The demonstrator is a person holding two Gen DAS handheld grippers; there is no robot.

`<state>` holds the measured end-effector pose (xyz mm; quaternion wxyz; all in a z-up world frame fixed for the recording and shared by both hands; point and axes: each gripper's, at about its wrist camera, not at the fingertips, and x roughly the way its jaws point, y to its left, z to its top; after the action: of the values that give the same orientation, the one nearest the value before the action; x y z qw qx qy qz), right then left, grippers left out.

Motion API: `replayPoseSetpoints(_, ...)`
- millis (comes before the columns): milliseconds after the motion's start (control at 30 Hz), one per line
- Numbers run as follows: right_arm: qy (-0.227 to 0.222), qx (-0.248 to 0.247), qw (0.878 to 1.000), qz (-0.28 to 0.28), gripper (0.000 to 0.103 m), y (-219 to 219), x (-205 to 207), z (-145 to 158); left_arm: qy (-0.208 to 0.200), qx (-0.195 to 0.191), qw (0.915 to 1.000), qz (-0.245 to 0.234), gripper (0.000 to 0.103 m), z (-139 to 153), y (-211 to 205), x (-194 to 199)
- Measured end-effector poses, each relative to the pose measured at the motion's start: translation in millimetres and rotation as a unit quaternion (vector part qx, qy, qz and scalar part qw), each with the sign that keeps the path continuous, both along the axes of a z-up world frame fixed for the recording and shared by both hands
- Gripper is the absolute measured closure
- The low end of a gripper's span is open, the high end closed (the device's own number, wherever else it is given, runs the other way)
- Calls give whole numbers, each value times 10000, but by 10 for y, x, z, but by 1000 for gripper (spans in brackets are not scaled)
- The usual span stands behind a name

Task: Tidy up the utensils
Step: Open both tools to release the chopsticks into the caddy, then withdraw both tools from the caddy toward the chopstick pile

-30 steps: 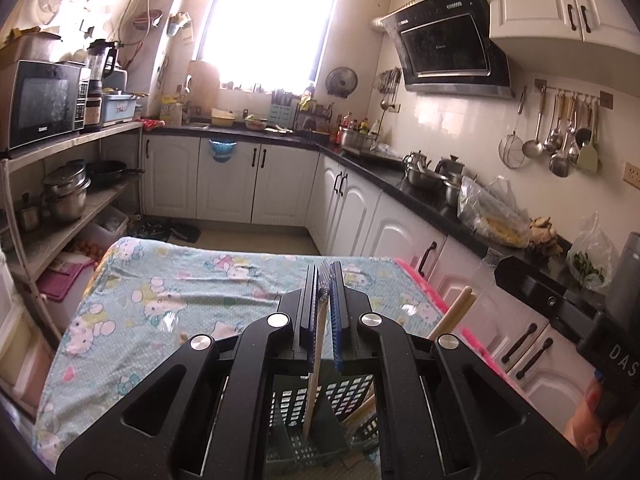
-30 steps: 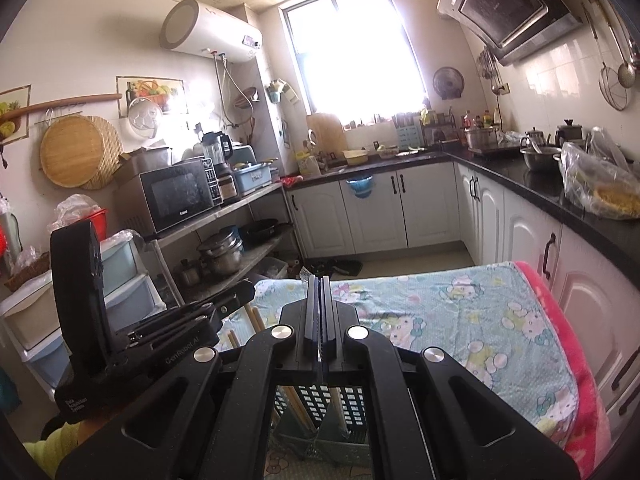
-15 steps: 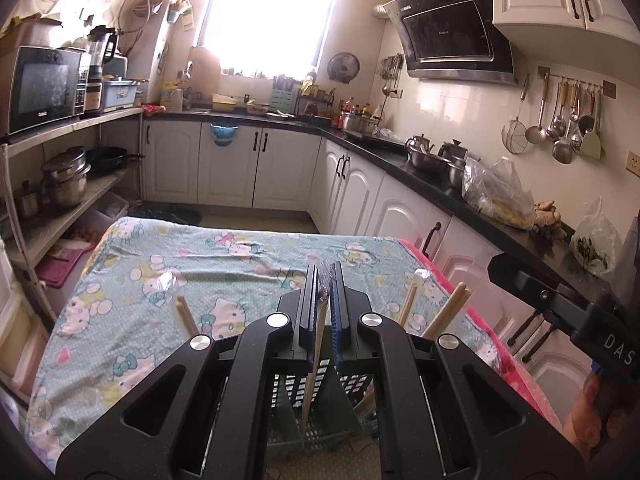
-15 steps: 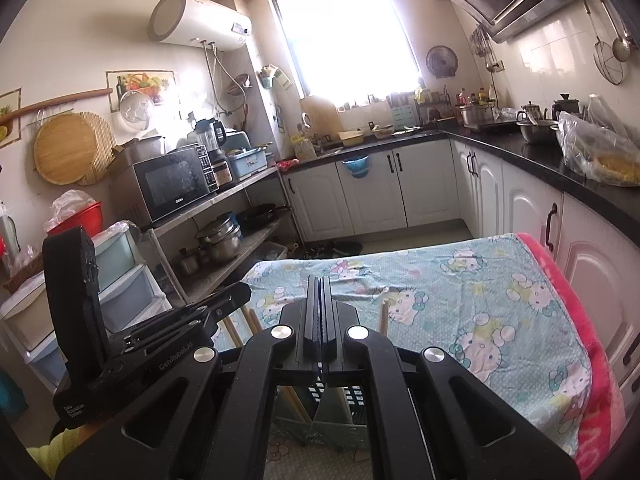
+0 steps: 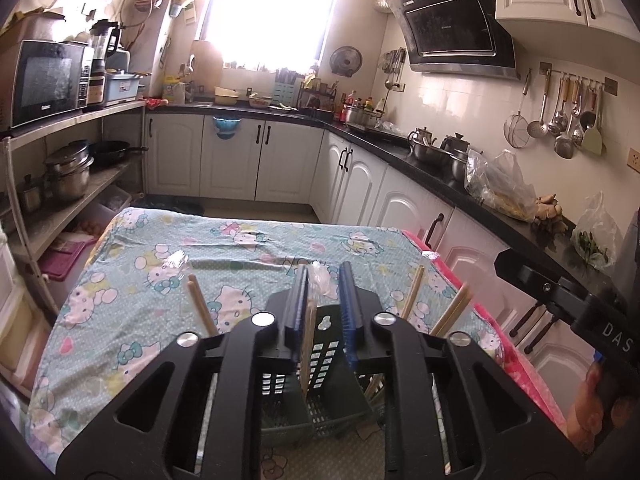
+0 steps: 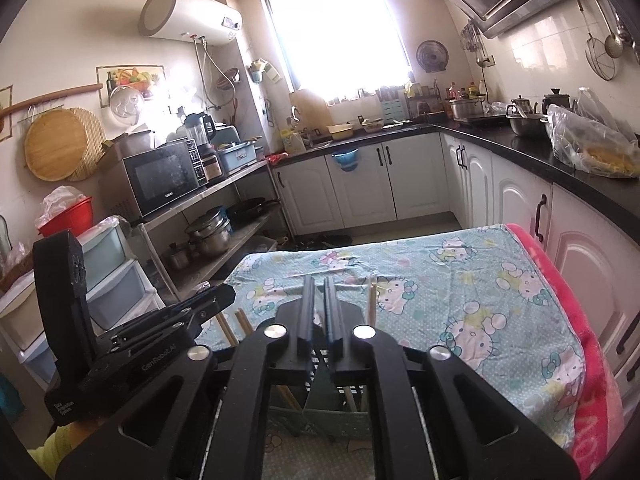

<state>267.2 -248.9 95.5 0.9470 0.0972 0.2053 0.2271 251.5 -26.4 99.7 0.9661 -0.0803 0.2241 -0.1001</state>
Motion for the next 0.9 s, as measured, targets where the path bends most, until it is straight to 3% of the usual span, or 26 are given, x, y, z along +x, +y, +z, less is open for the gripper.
replayPoseSetpoints(100, 13, 4, 10000, -50, 82, -26, -28, -21, 29, -19, 10000, 14, 80, -24, 31, -36)
replayPoseSetpoints(433, -23, -90, 9998, -161, 74, -84, -158, -86, -47, -109, 9999, 49, 57, -20, 137, -240)
replayPoseSetpoints(900, -201, -229, 9990, -324, 55, -133, -426, -147, -255, -179, 9995, 61, 24, 13, 240, -573)
